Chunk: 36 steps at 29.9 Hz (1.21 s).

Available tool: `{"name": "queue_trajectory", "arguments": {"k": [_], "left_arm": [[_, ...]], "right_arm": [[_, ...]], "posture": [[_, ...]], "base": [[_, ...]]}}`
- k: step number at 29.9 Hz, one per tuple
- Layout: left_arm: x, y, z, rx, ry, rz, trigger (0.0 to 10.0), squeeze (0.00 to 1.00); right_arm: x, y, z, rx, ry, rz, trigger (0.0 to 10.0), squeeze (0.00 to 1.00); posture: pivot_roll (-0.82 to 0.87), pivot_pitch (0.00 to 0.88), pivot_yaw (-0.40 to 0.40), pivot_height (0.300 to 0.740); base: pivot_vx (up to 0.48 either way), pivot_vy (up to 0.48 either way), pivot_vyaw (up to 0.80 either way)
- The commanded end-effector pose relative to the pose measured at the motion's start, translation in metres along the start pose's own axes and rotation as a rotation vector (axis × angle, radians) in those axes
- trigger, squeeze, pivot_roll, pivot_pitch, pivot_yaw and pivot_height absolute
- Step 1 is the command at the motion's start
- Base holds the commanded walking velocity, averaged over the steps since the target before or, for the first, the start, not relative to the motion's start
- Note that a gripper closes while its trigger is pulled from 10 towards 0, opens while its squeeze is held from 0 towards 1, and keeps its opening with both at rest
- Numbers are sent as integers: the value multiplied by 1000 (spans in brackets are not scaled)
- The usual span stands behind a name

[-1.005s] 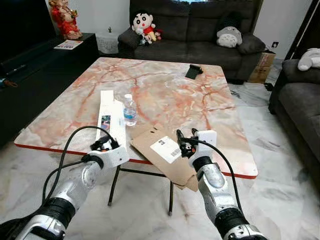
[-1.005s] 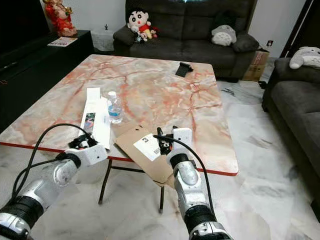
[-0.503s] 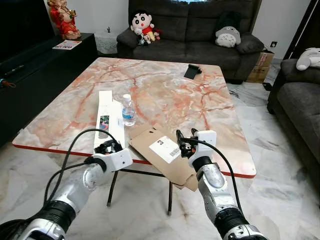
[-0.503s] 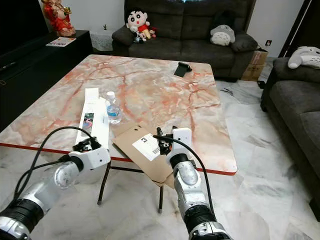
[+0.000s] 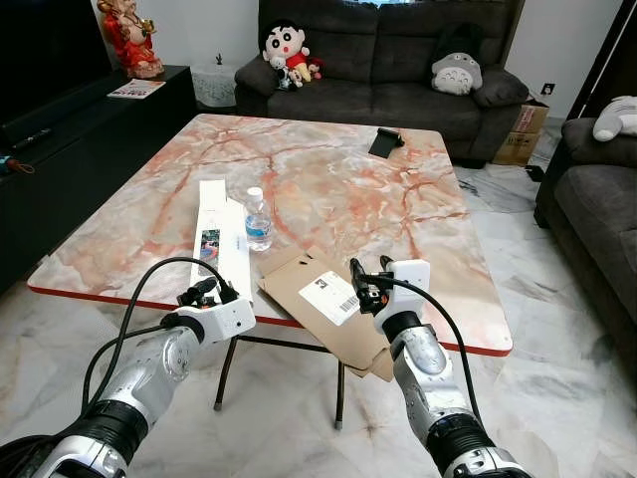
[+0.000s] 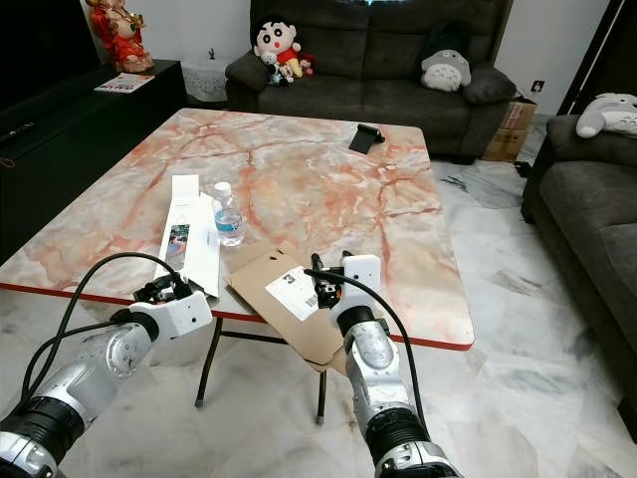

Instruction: Picking trash to rubbish bin

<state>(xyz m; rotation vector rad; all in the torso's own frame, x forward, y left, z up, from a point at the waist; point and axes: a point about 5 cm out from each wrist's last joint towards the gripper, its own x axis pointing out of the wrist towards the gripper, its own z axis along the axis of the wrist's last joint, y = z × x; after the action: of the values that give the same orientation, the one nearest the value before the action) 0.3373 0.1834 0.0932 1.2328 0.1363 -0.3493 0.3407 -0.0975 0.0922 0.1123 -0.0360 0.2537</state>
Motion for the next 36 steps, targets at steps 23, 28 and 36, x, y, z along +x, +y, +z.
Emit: {"name": "queue_trajectory", "arguments": {"k": [23,28,36], "left_arm": [[8,10,-12,42,111,110,10000,0],[11,2,-9,36,112,96,10000,0],[16,-4,-2,37,95,119,10000,0]], "right_arm": [[3,2,3,4,-6,4,10000,0],[3,2,3,4,-6,3,10000,0],[2,2,3,5,-8,1,10000,0]], "posture": [[176,0,-43,740],[176,0,-43,740],[172,0,-41,740]], "base": [[0,0,0],[0,0,0],[0,0,0]]}}
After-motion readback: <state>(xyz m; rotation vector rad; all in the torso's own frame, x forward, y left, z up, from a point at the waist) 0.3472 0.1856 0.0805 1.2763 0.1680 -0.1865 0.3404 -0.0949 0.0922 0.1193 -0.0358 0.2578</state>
